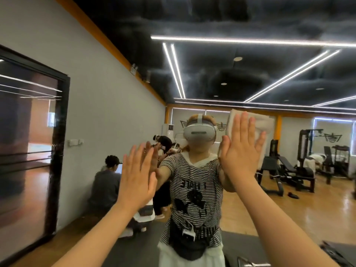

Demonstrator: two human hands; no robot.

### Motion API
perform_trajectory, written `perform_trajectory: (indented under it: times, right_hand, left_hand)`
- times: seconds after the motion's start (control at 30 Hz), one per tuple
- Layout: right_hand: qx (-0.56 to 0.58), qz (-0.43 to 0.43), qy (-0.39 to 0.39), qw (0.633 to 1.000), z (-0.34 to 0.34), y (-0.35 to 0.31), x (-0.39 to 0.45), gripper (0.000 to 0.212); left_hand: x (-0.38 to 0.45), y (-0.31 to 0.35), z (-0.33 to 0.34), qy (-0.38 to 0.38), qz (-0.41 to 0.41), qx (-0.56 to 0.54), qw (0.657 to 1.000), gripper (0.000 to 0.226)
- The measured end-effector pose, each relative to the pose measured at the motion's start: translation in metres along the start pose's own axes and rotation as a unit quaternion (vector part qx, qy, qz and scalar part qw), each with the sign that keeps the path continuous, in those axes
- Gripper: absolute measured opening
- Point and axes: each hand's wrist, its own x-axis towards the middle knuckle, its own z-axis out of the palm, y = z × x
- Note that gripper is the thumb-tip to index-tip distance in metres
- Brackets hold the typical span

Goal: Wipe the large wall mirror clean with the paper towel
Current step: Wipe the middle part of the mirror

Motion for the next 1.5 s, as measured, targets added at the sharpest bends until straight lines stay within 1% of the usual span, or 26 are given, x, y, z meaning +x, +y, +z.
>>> perform_trajectory:
  times: [0.07,0.17,0.3,0.5,0.57,0.67,0.7,0.73,0.87,0.97,1.03,1.07,1.1,1.2,1.27,1.33,1.47,1.5]
  right_hand:
    - [0.002,0.005,-0.006,1.0,-0.001,-0.002,0.0,0.059]
    - [0.002,0.012,-0.022,1.0,-0.003,-0.003,0.0,0.06]
    - [-0.008,0.019,-0.021,1.0,-0.004,-0.003,0.0,0.063]
    - [-0.001,0.028,-0.028,0.999,-0.007,-0.003,0.001,0.063]
    - [-0.001,0.053,-0.021,0.998,-0.006,-0.01,0.001,0.064]
    - [0.004,0.145,0.003,0.989,0.0,-0.036,0.008,0.063]
    - [0.008,0.162,0.009,0.987,0.003,-0.049,0.01,0.063]
    - [0.011,0.16,0.008,0.987,0.005,-0.063,0.011,0.062]
    - [0.008,0.068,-0.028,0.997,0.017,-0.102,0.005,0.06]
    - [0.012,0.005,-0.049,0.999,0.015,-0.089,0.003,0.059]
    - [-0.011,-0.046,-0.059,0.997,0.011,-0.066,0.002,0.057]
    - [-0.021,-0.051,-0.058,0.997,0.008,-0.052,0.001,0.056]
    - [-0.024,-0.042,-0.055,0.997,0.005,-0.039,0.001,0.056]
    - [-0.013,0.022,-0.048,0.999,-0.005,-0.007,0.001,0.057]
    - [-0.013,0.054,-0.038,0.998,-0.006,0.001,0.001,0.058]
    - [-0.009,0.084,-0.016,0.996,-0.003,-0.009,0.001,0.058]
    - [0.025,0.189,0.012,0.982,0.005,-0.048,0.006,0.059]
    - [0.027,0.202,0.013,0.979,0.007,-0.059,0.007,0.058]
  left_hand:
    - [0.0,-0.024,0.0,-0.005,-0.021,0.017,1.0,0.07]
    - [0.004,-0.042,0.004,0.002,-0.008,0.025,1.0,0.067]
    - [0.004,-0.045,0.011,0.024,0.002,0.009,1.0,0.064]
    - [0.005,-0.045,0.012,0.034,0.012,0.016,0.999,0.066]
    - [0.004,-0.044,0.012,0.039,0.01,0.018,0.999,0.067]
    - [0.005,-0.043,0.012,0.045,0.016,0.021,0.999,0.068]
    - [0.005,-0.044,0.012,0.047,0.017,0.022,0.998,0.067]
    - [0.004,-0.044,0.012,0.048,0.019,0.023,0.998,0.067]
    - [0.005,-0.046,0.013,0.045,0.024,0.025,0.998,0.066]
    - [0.005,-0.048,0.013,0.039,0.023,0.017,0.999,0.067]
    - [0.003,-0.047,0.012,0.035,0.018,0.007,0.999,0.068]
    - [0.003,-0.047,0.012,0.034,0.017,0.003,0.999,0.068]
    - [0.003,-0.047,0.012,0.034,0.017,-0.001,0.999,0.068]
    - [0.003,-0.047,0.011,0.04,0.022,-0.002,0.999,0.067]
    - [0.004,-0.047,0.012,0.043,0.022,0.005,0.999,0.068]
    - [0.004,-0.047,0.013,0.044,0.021,0.011,0.999,0.069]
    - [0.003,-0.047,0.014,0.05,0.023,0.007,0.998,0.07]
    - [0.003,-0.048,0.015,0.05,0.022,0.005,0.999,0.07]
